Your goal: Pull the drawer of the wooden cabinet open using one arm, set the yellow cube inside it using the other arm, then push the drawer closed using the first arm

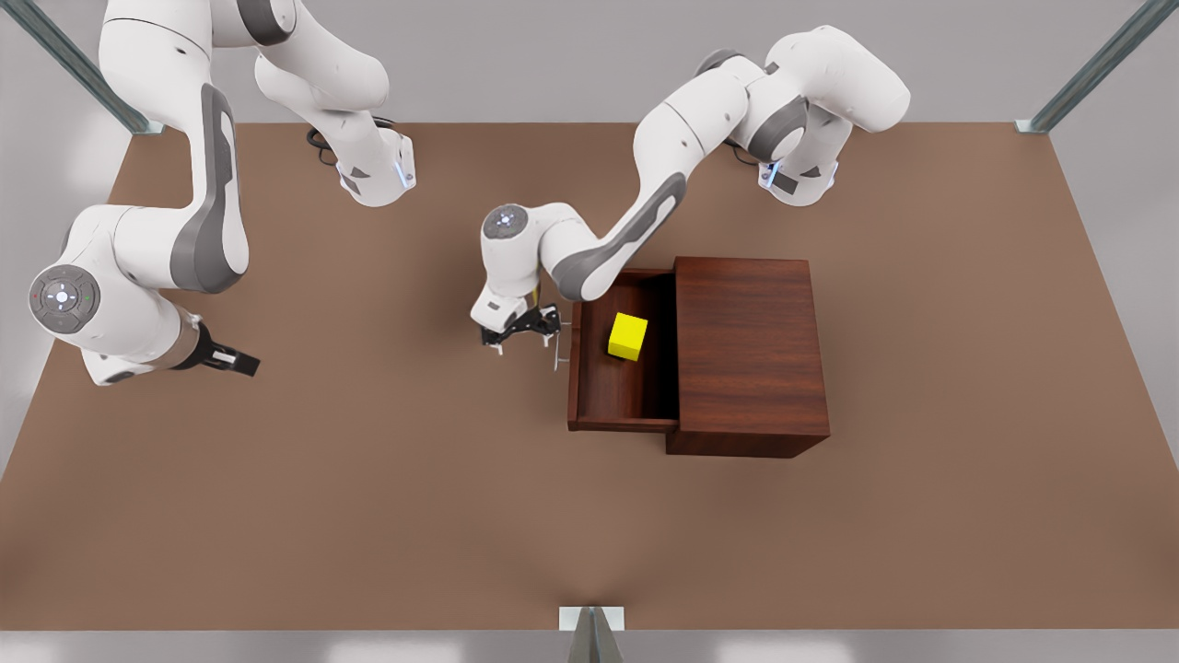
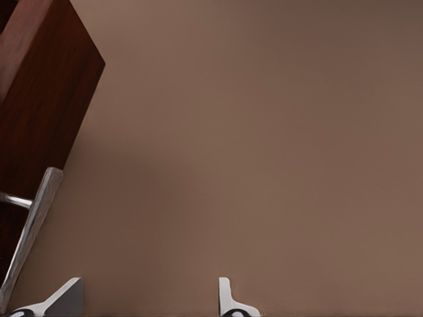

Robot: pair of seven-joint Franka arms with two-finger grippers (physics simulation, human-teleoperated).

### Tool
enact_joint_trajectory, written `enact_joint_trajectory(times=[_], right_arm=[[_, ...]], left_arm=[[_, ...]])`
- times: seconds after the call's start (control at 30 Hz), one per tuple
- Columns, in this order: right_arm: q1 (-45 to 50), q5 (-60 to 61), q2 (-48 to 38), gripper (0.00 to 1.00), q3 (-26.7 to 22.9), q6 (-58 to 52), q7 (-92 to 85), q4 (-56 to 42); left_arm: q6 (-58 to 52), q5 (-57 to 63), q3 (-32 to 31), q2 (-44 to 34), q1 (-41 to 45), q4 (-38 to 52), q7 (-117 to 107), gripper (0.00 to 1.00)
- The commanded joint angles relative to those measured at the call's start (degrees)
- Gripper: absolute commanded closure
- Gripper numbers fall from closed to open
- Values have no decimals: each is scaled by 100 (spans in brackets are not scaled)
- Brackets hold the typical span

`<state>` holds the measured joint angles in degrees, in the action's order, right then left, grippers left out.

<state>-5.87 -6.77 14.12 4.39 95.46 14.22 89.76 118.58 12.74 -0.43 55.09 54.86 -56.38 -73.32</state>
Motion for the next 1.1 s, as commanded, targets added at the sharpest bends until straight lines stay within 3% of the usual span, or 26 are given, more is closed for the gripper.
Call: enact_joint_trajectory(times=[0.0,0.2,1.07], right_arm=[[-2,0,-6,0,0,-1,-1686,-3],[-2,0,-6,0,0,8,-1695,-3],[7,-9,-6,0,9,-1,-1695,-29]], left_arm=[[-194,1,-1,-25,-2,-74,301,0],[-687,9,34,-174,-116,-268,635,0],[-687,-17,43,-859,-661,-1419,1311,0]])
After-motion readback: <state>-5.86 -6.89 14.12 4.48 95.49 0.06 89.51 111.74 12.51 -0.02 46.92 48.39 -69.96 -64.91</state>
